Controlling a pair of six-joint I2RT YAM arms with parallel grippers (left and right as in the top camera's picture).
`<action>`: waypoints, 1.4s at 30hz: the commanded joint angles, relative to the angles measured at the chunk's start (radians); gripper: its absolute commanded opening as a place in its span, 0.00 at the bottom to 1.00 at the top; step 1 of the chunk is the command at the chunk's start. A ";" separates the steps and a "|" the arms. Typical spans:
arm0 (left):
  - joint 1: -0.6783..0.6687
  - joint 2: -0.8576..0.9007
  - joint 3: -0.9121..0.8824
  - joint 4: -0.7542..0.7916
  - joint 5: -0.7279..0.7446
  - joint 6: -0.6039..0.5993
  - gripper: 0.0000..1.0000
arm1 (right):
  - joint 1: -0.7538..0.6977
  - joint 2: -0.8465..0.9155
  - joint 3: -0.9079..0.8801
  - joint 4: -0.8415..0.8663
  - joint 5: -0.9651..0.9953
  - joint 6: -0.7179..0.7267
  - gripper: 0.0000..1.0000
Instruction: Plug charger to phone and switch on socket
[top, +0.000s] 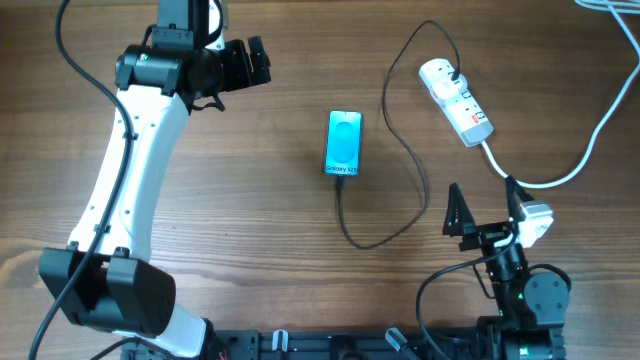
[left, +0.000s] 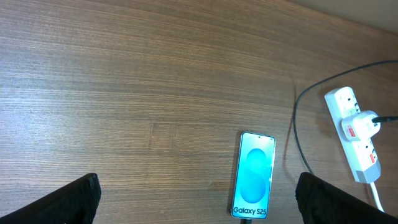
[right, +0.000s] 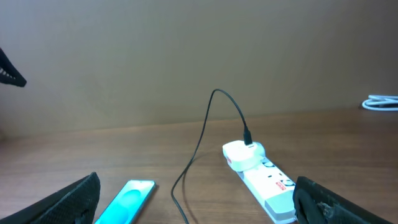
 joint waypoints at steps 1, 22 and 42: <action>0.001 0.004 -0.004 0.003 -0.006 -0.008 1.00 | 0.006 -0.015 -0.017 0.010 0.007 -0.051 1.00; 0.001 0.004 -0.004 0.003 -0.006 -0.008 1.00 | 0.002 -0.014 -0.016 -0.050 0.122 -0.185 1.00; 0.001 0.004 -0.004 0.003 -0.006 -0.008 1.00 | 0.001 -0.014 -0.016 -0.048 0.112 -0.185 1.00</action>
